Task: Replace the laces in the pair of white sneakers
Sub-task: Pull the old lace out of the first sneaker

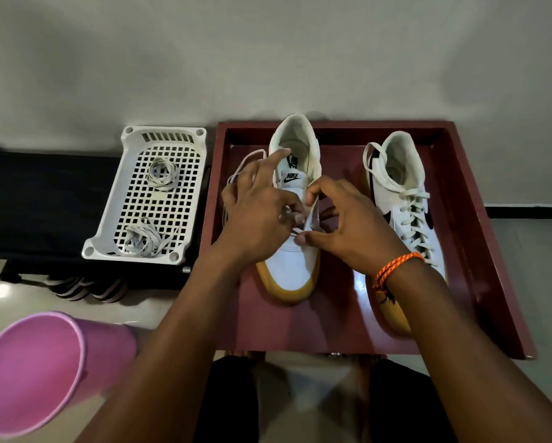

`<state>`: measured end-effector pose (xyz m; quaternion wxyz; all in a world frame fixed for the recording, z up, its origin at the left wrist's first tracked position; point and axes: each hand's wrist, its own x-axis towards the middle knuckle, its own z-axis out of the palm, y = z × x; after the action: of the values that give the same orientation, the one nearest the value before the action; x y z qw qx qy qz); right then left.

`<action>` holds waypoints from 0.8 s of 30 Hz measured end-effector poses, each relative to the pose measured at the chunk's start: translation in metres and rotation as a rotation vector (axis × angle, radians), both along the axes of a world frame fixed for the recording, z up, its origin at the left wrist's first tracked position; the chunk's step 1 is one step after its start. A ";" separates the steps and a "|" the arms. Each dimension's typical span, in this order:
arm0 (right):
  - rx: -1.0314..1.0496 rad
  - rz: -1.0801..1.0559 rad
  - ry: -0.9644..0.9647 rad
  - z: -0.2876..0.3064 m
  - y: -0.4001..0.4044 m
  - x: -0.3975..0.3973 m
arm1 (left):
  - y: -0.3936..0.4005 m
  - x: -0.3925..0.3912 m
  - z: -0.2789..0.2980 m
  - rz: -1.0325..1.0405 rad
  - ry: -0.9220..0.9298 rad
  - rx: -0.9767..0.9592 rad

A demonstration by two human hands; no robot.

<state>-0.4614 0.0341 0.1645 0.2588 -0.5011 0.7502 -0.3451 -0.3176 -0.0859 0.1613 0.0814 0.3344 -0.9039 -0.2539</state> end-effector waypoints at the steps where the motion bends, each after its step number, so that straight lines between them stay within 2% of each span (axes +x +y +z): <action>1: 0.004 0.001 0.002 0.000 0.000 0.000 | -0.003 0.001 0.002 0.021 0.029 0.014; 5: 0.001 -0.003 -0.002 0.000 -0.001 0.001 | -0.020 0.008 0.006 0.075 0.165 0.095; 7: 0.001 -0.002 0.008 0.000 -0.001 0.000 | -0.026 0.008 0.003 0.047 0.220 0.100; 10: -0.004 0.006 0.018 -0.001 -0.001 0.000 | -0.027 0.008 0.001 -0.013 0.304 0.209; 20: -0.021 0.013 0.032 -0.006 -0.001 -0.002 | -0.031 0.015 0.005 -0.114 0.297 0.264; 24: -0.024 0.008 0.030 -0.005 0.000 -0.003 | -0.030 0.017 0.007 -0.128 0.289 0.343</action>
<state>-0.4642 0.0339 0.1594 0.2427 -0.5125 0.7477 -0.3455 -0.3007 -0.1162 0.1679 0.1357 0.2455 -0.8459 -0.4535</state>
